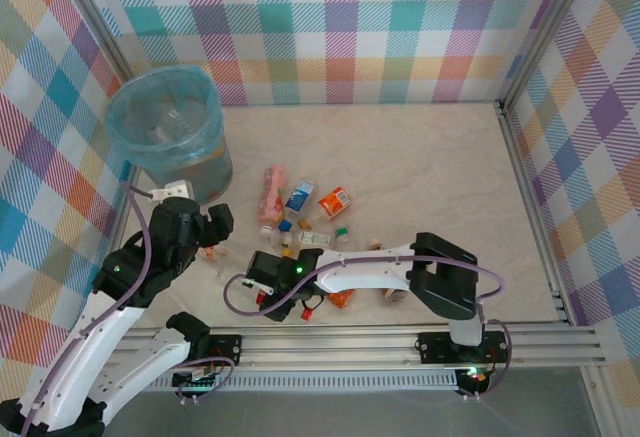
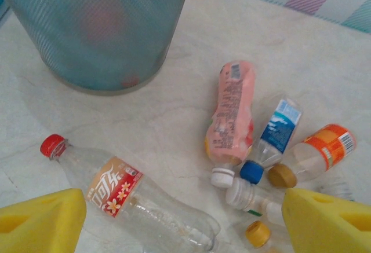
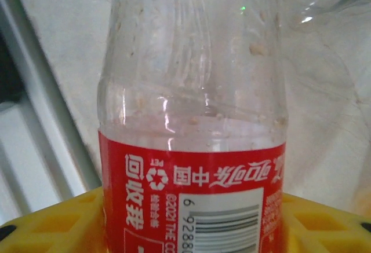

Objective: Put the plastic bottles in the bin

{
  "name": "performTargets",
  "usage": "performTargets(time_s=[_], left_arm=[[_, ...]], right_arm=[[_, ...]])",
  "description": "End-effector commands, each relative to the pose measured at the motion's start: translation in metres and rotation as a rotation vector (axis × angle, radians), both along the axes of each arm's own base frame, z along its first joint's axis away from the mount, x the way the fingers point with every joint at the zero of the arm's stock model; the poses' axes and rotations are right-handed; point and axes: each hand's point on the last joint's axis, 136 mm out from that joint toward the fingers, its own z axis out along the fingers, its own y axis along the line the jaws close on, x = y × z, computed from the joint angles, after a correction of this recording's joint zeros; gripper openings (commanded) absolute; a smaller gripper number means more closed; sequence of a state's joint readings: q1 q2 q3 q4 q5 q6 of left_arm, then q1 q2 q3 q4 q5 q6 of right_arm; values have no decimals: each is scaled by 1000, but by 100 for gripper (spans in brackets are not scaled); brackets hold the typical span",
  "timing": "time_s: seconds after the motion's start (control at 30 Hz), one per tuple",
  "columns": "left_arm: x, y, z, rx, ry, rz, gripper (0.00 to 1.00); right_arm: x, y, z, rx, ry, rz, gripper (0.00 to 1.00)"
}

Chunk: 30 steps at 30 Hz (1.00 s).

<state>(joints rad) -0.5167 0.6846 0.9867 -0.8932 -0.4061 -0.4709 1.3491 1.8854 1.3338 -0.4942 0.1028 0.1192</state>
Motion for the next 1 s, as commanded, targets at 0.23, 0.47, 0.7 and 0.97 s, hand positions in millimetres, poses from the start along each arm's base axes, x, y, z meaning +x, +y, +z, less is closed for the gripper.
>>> performTargets(time_s=[0.23, 0.47, 0.7, 0.97], left_arm=[[-8, -5, 87, -51, -184, -92, 89], [-5, -74, 113, -198, -166, -409, 89], [-11, -119, 119, -367, -153, -605, 90], [-11, -155, 123, -543, -113, -732, 91]], right_arm=[[-20, -16, 101, 292, -15, 74, 53], [6, -45, 154, 427, -141, 37, 53], [48, -89, 192, 569, -183, -93, 53], [54, -121, 233, 756, -258, -144, 52]])
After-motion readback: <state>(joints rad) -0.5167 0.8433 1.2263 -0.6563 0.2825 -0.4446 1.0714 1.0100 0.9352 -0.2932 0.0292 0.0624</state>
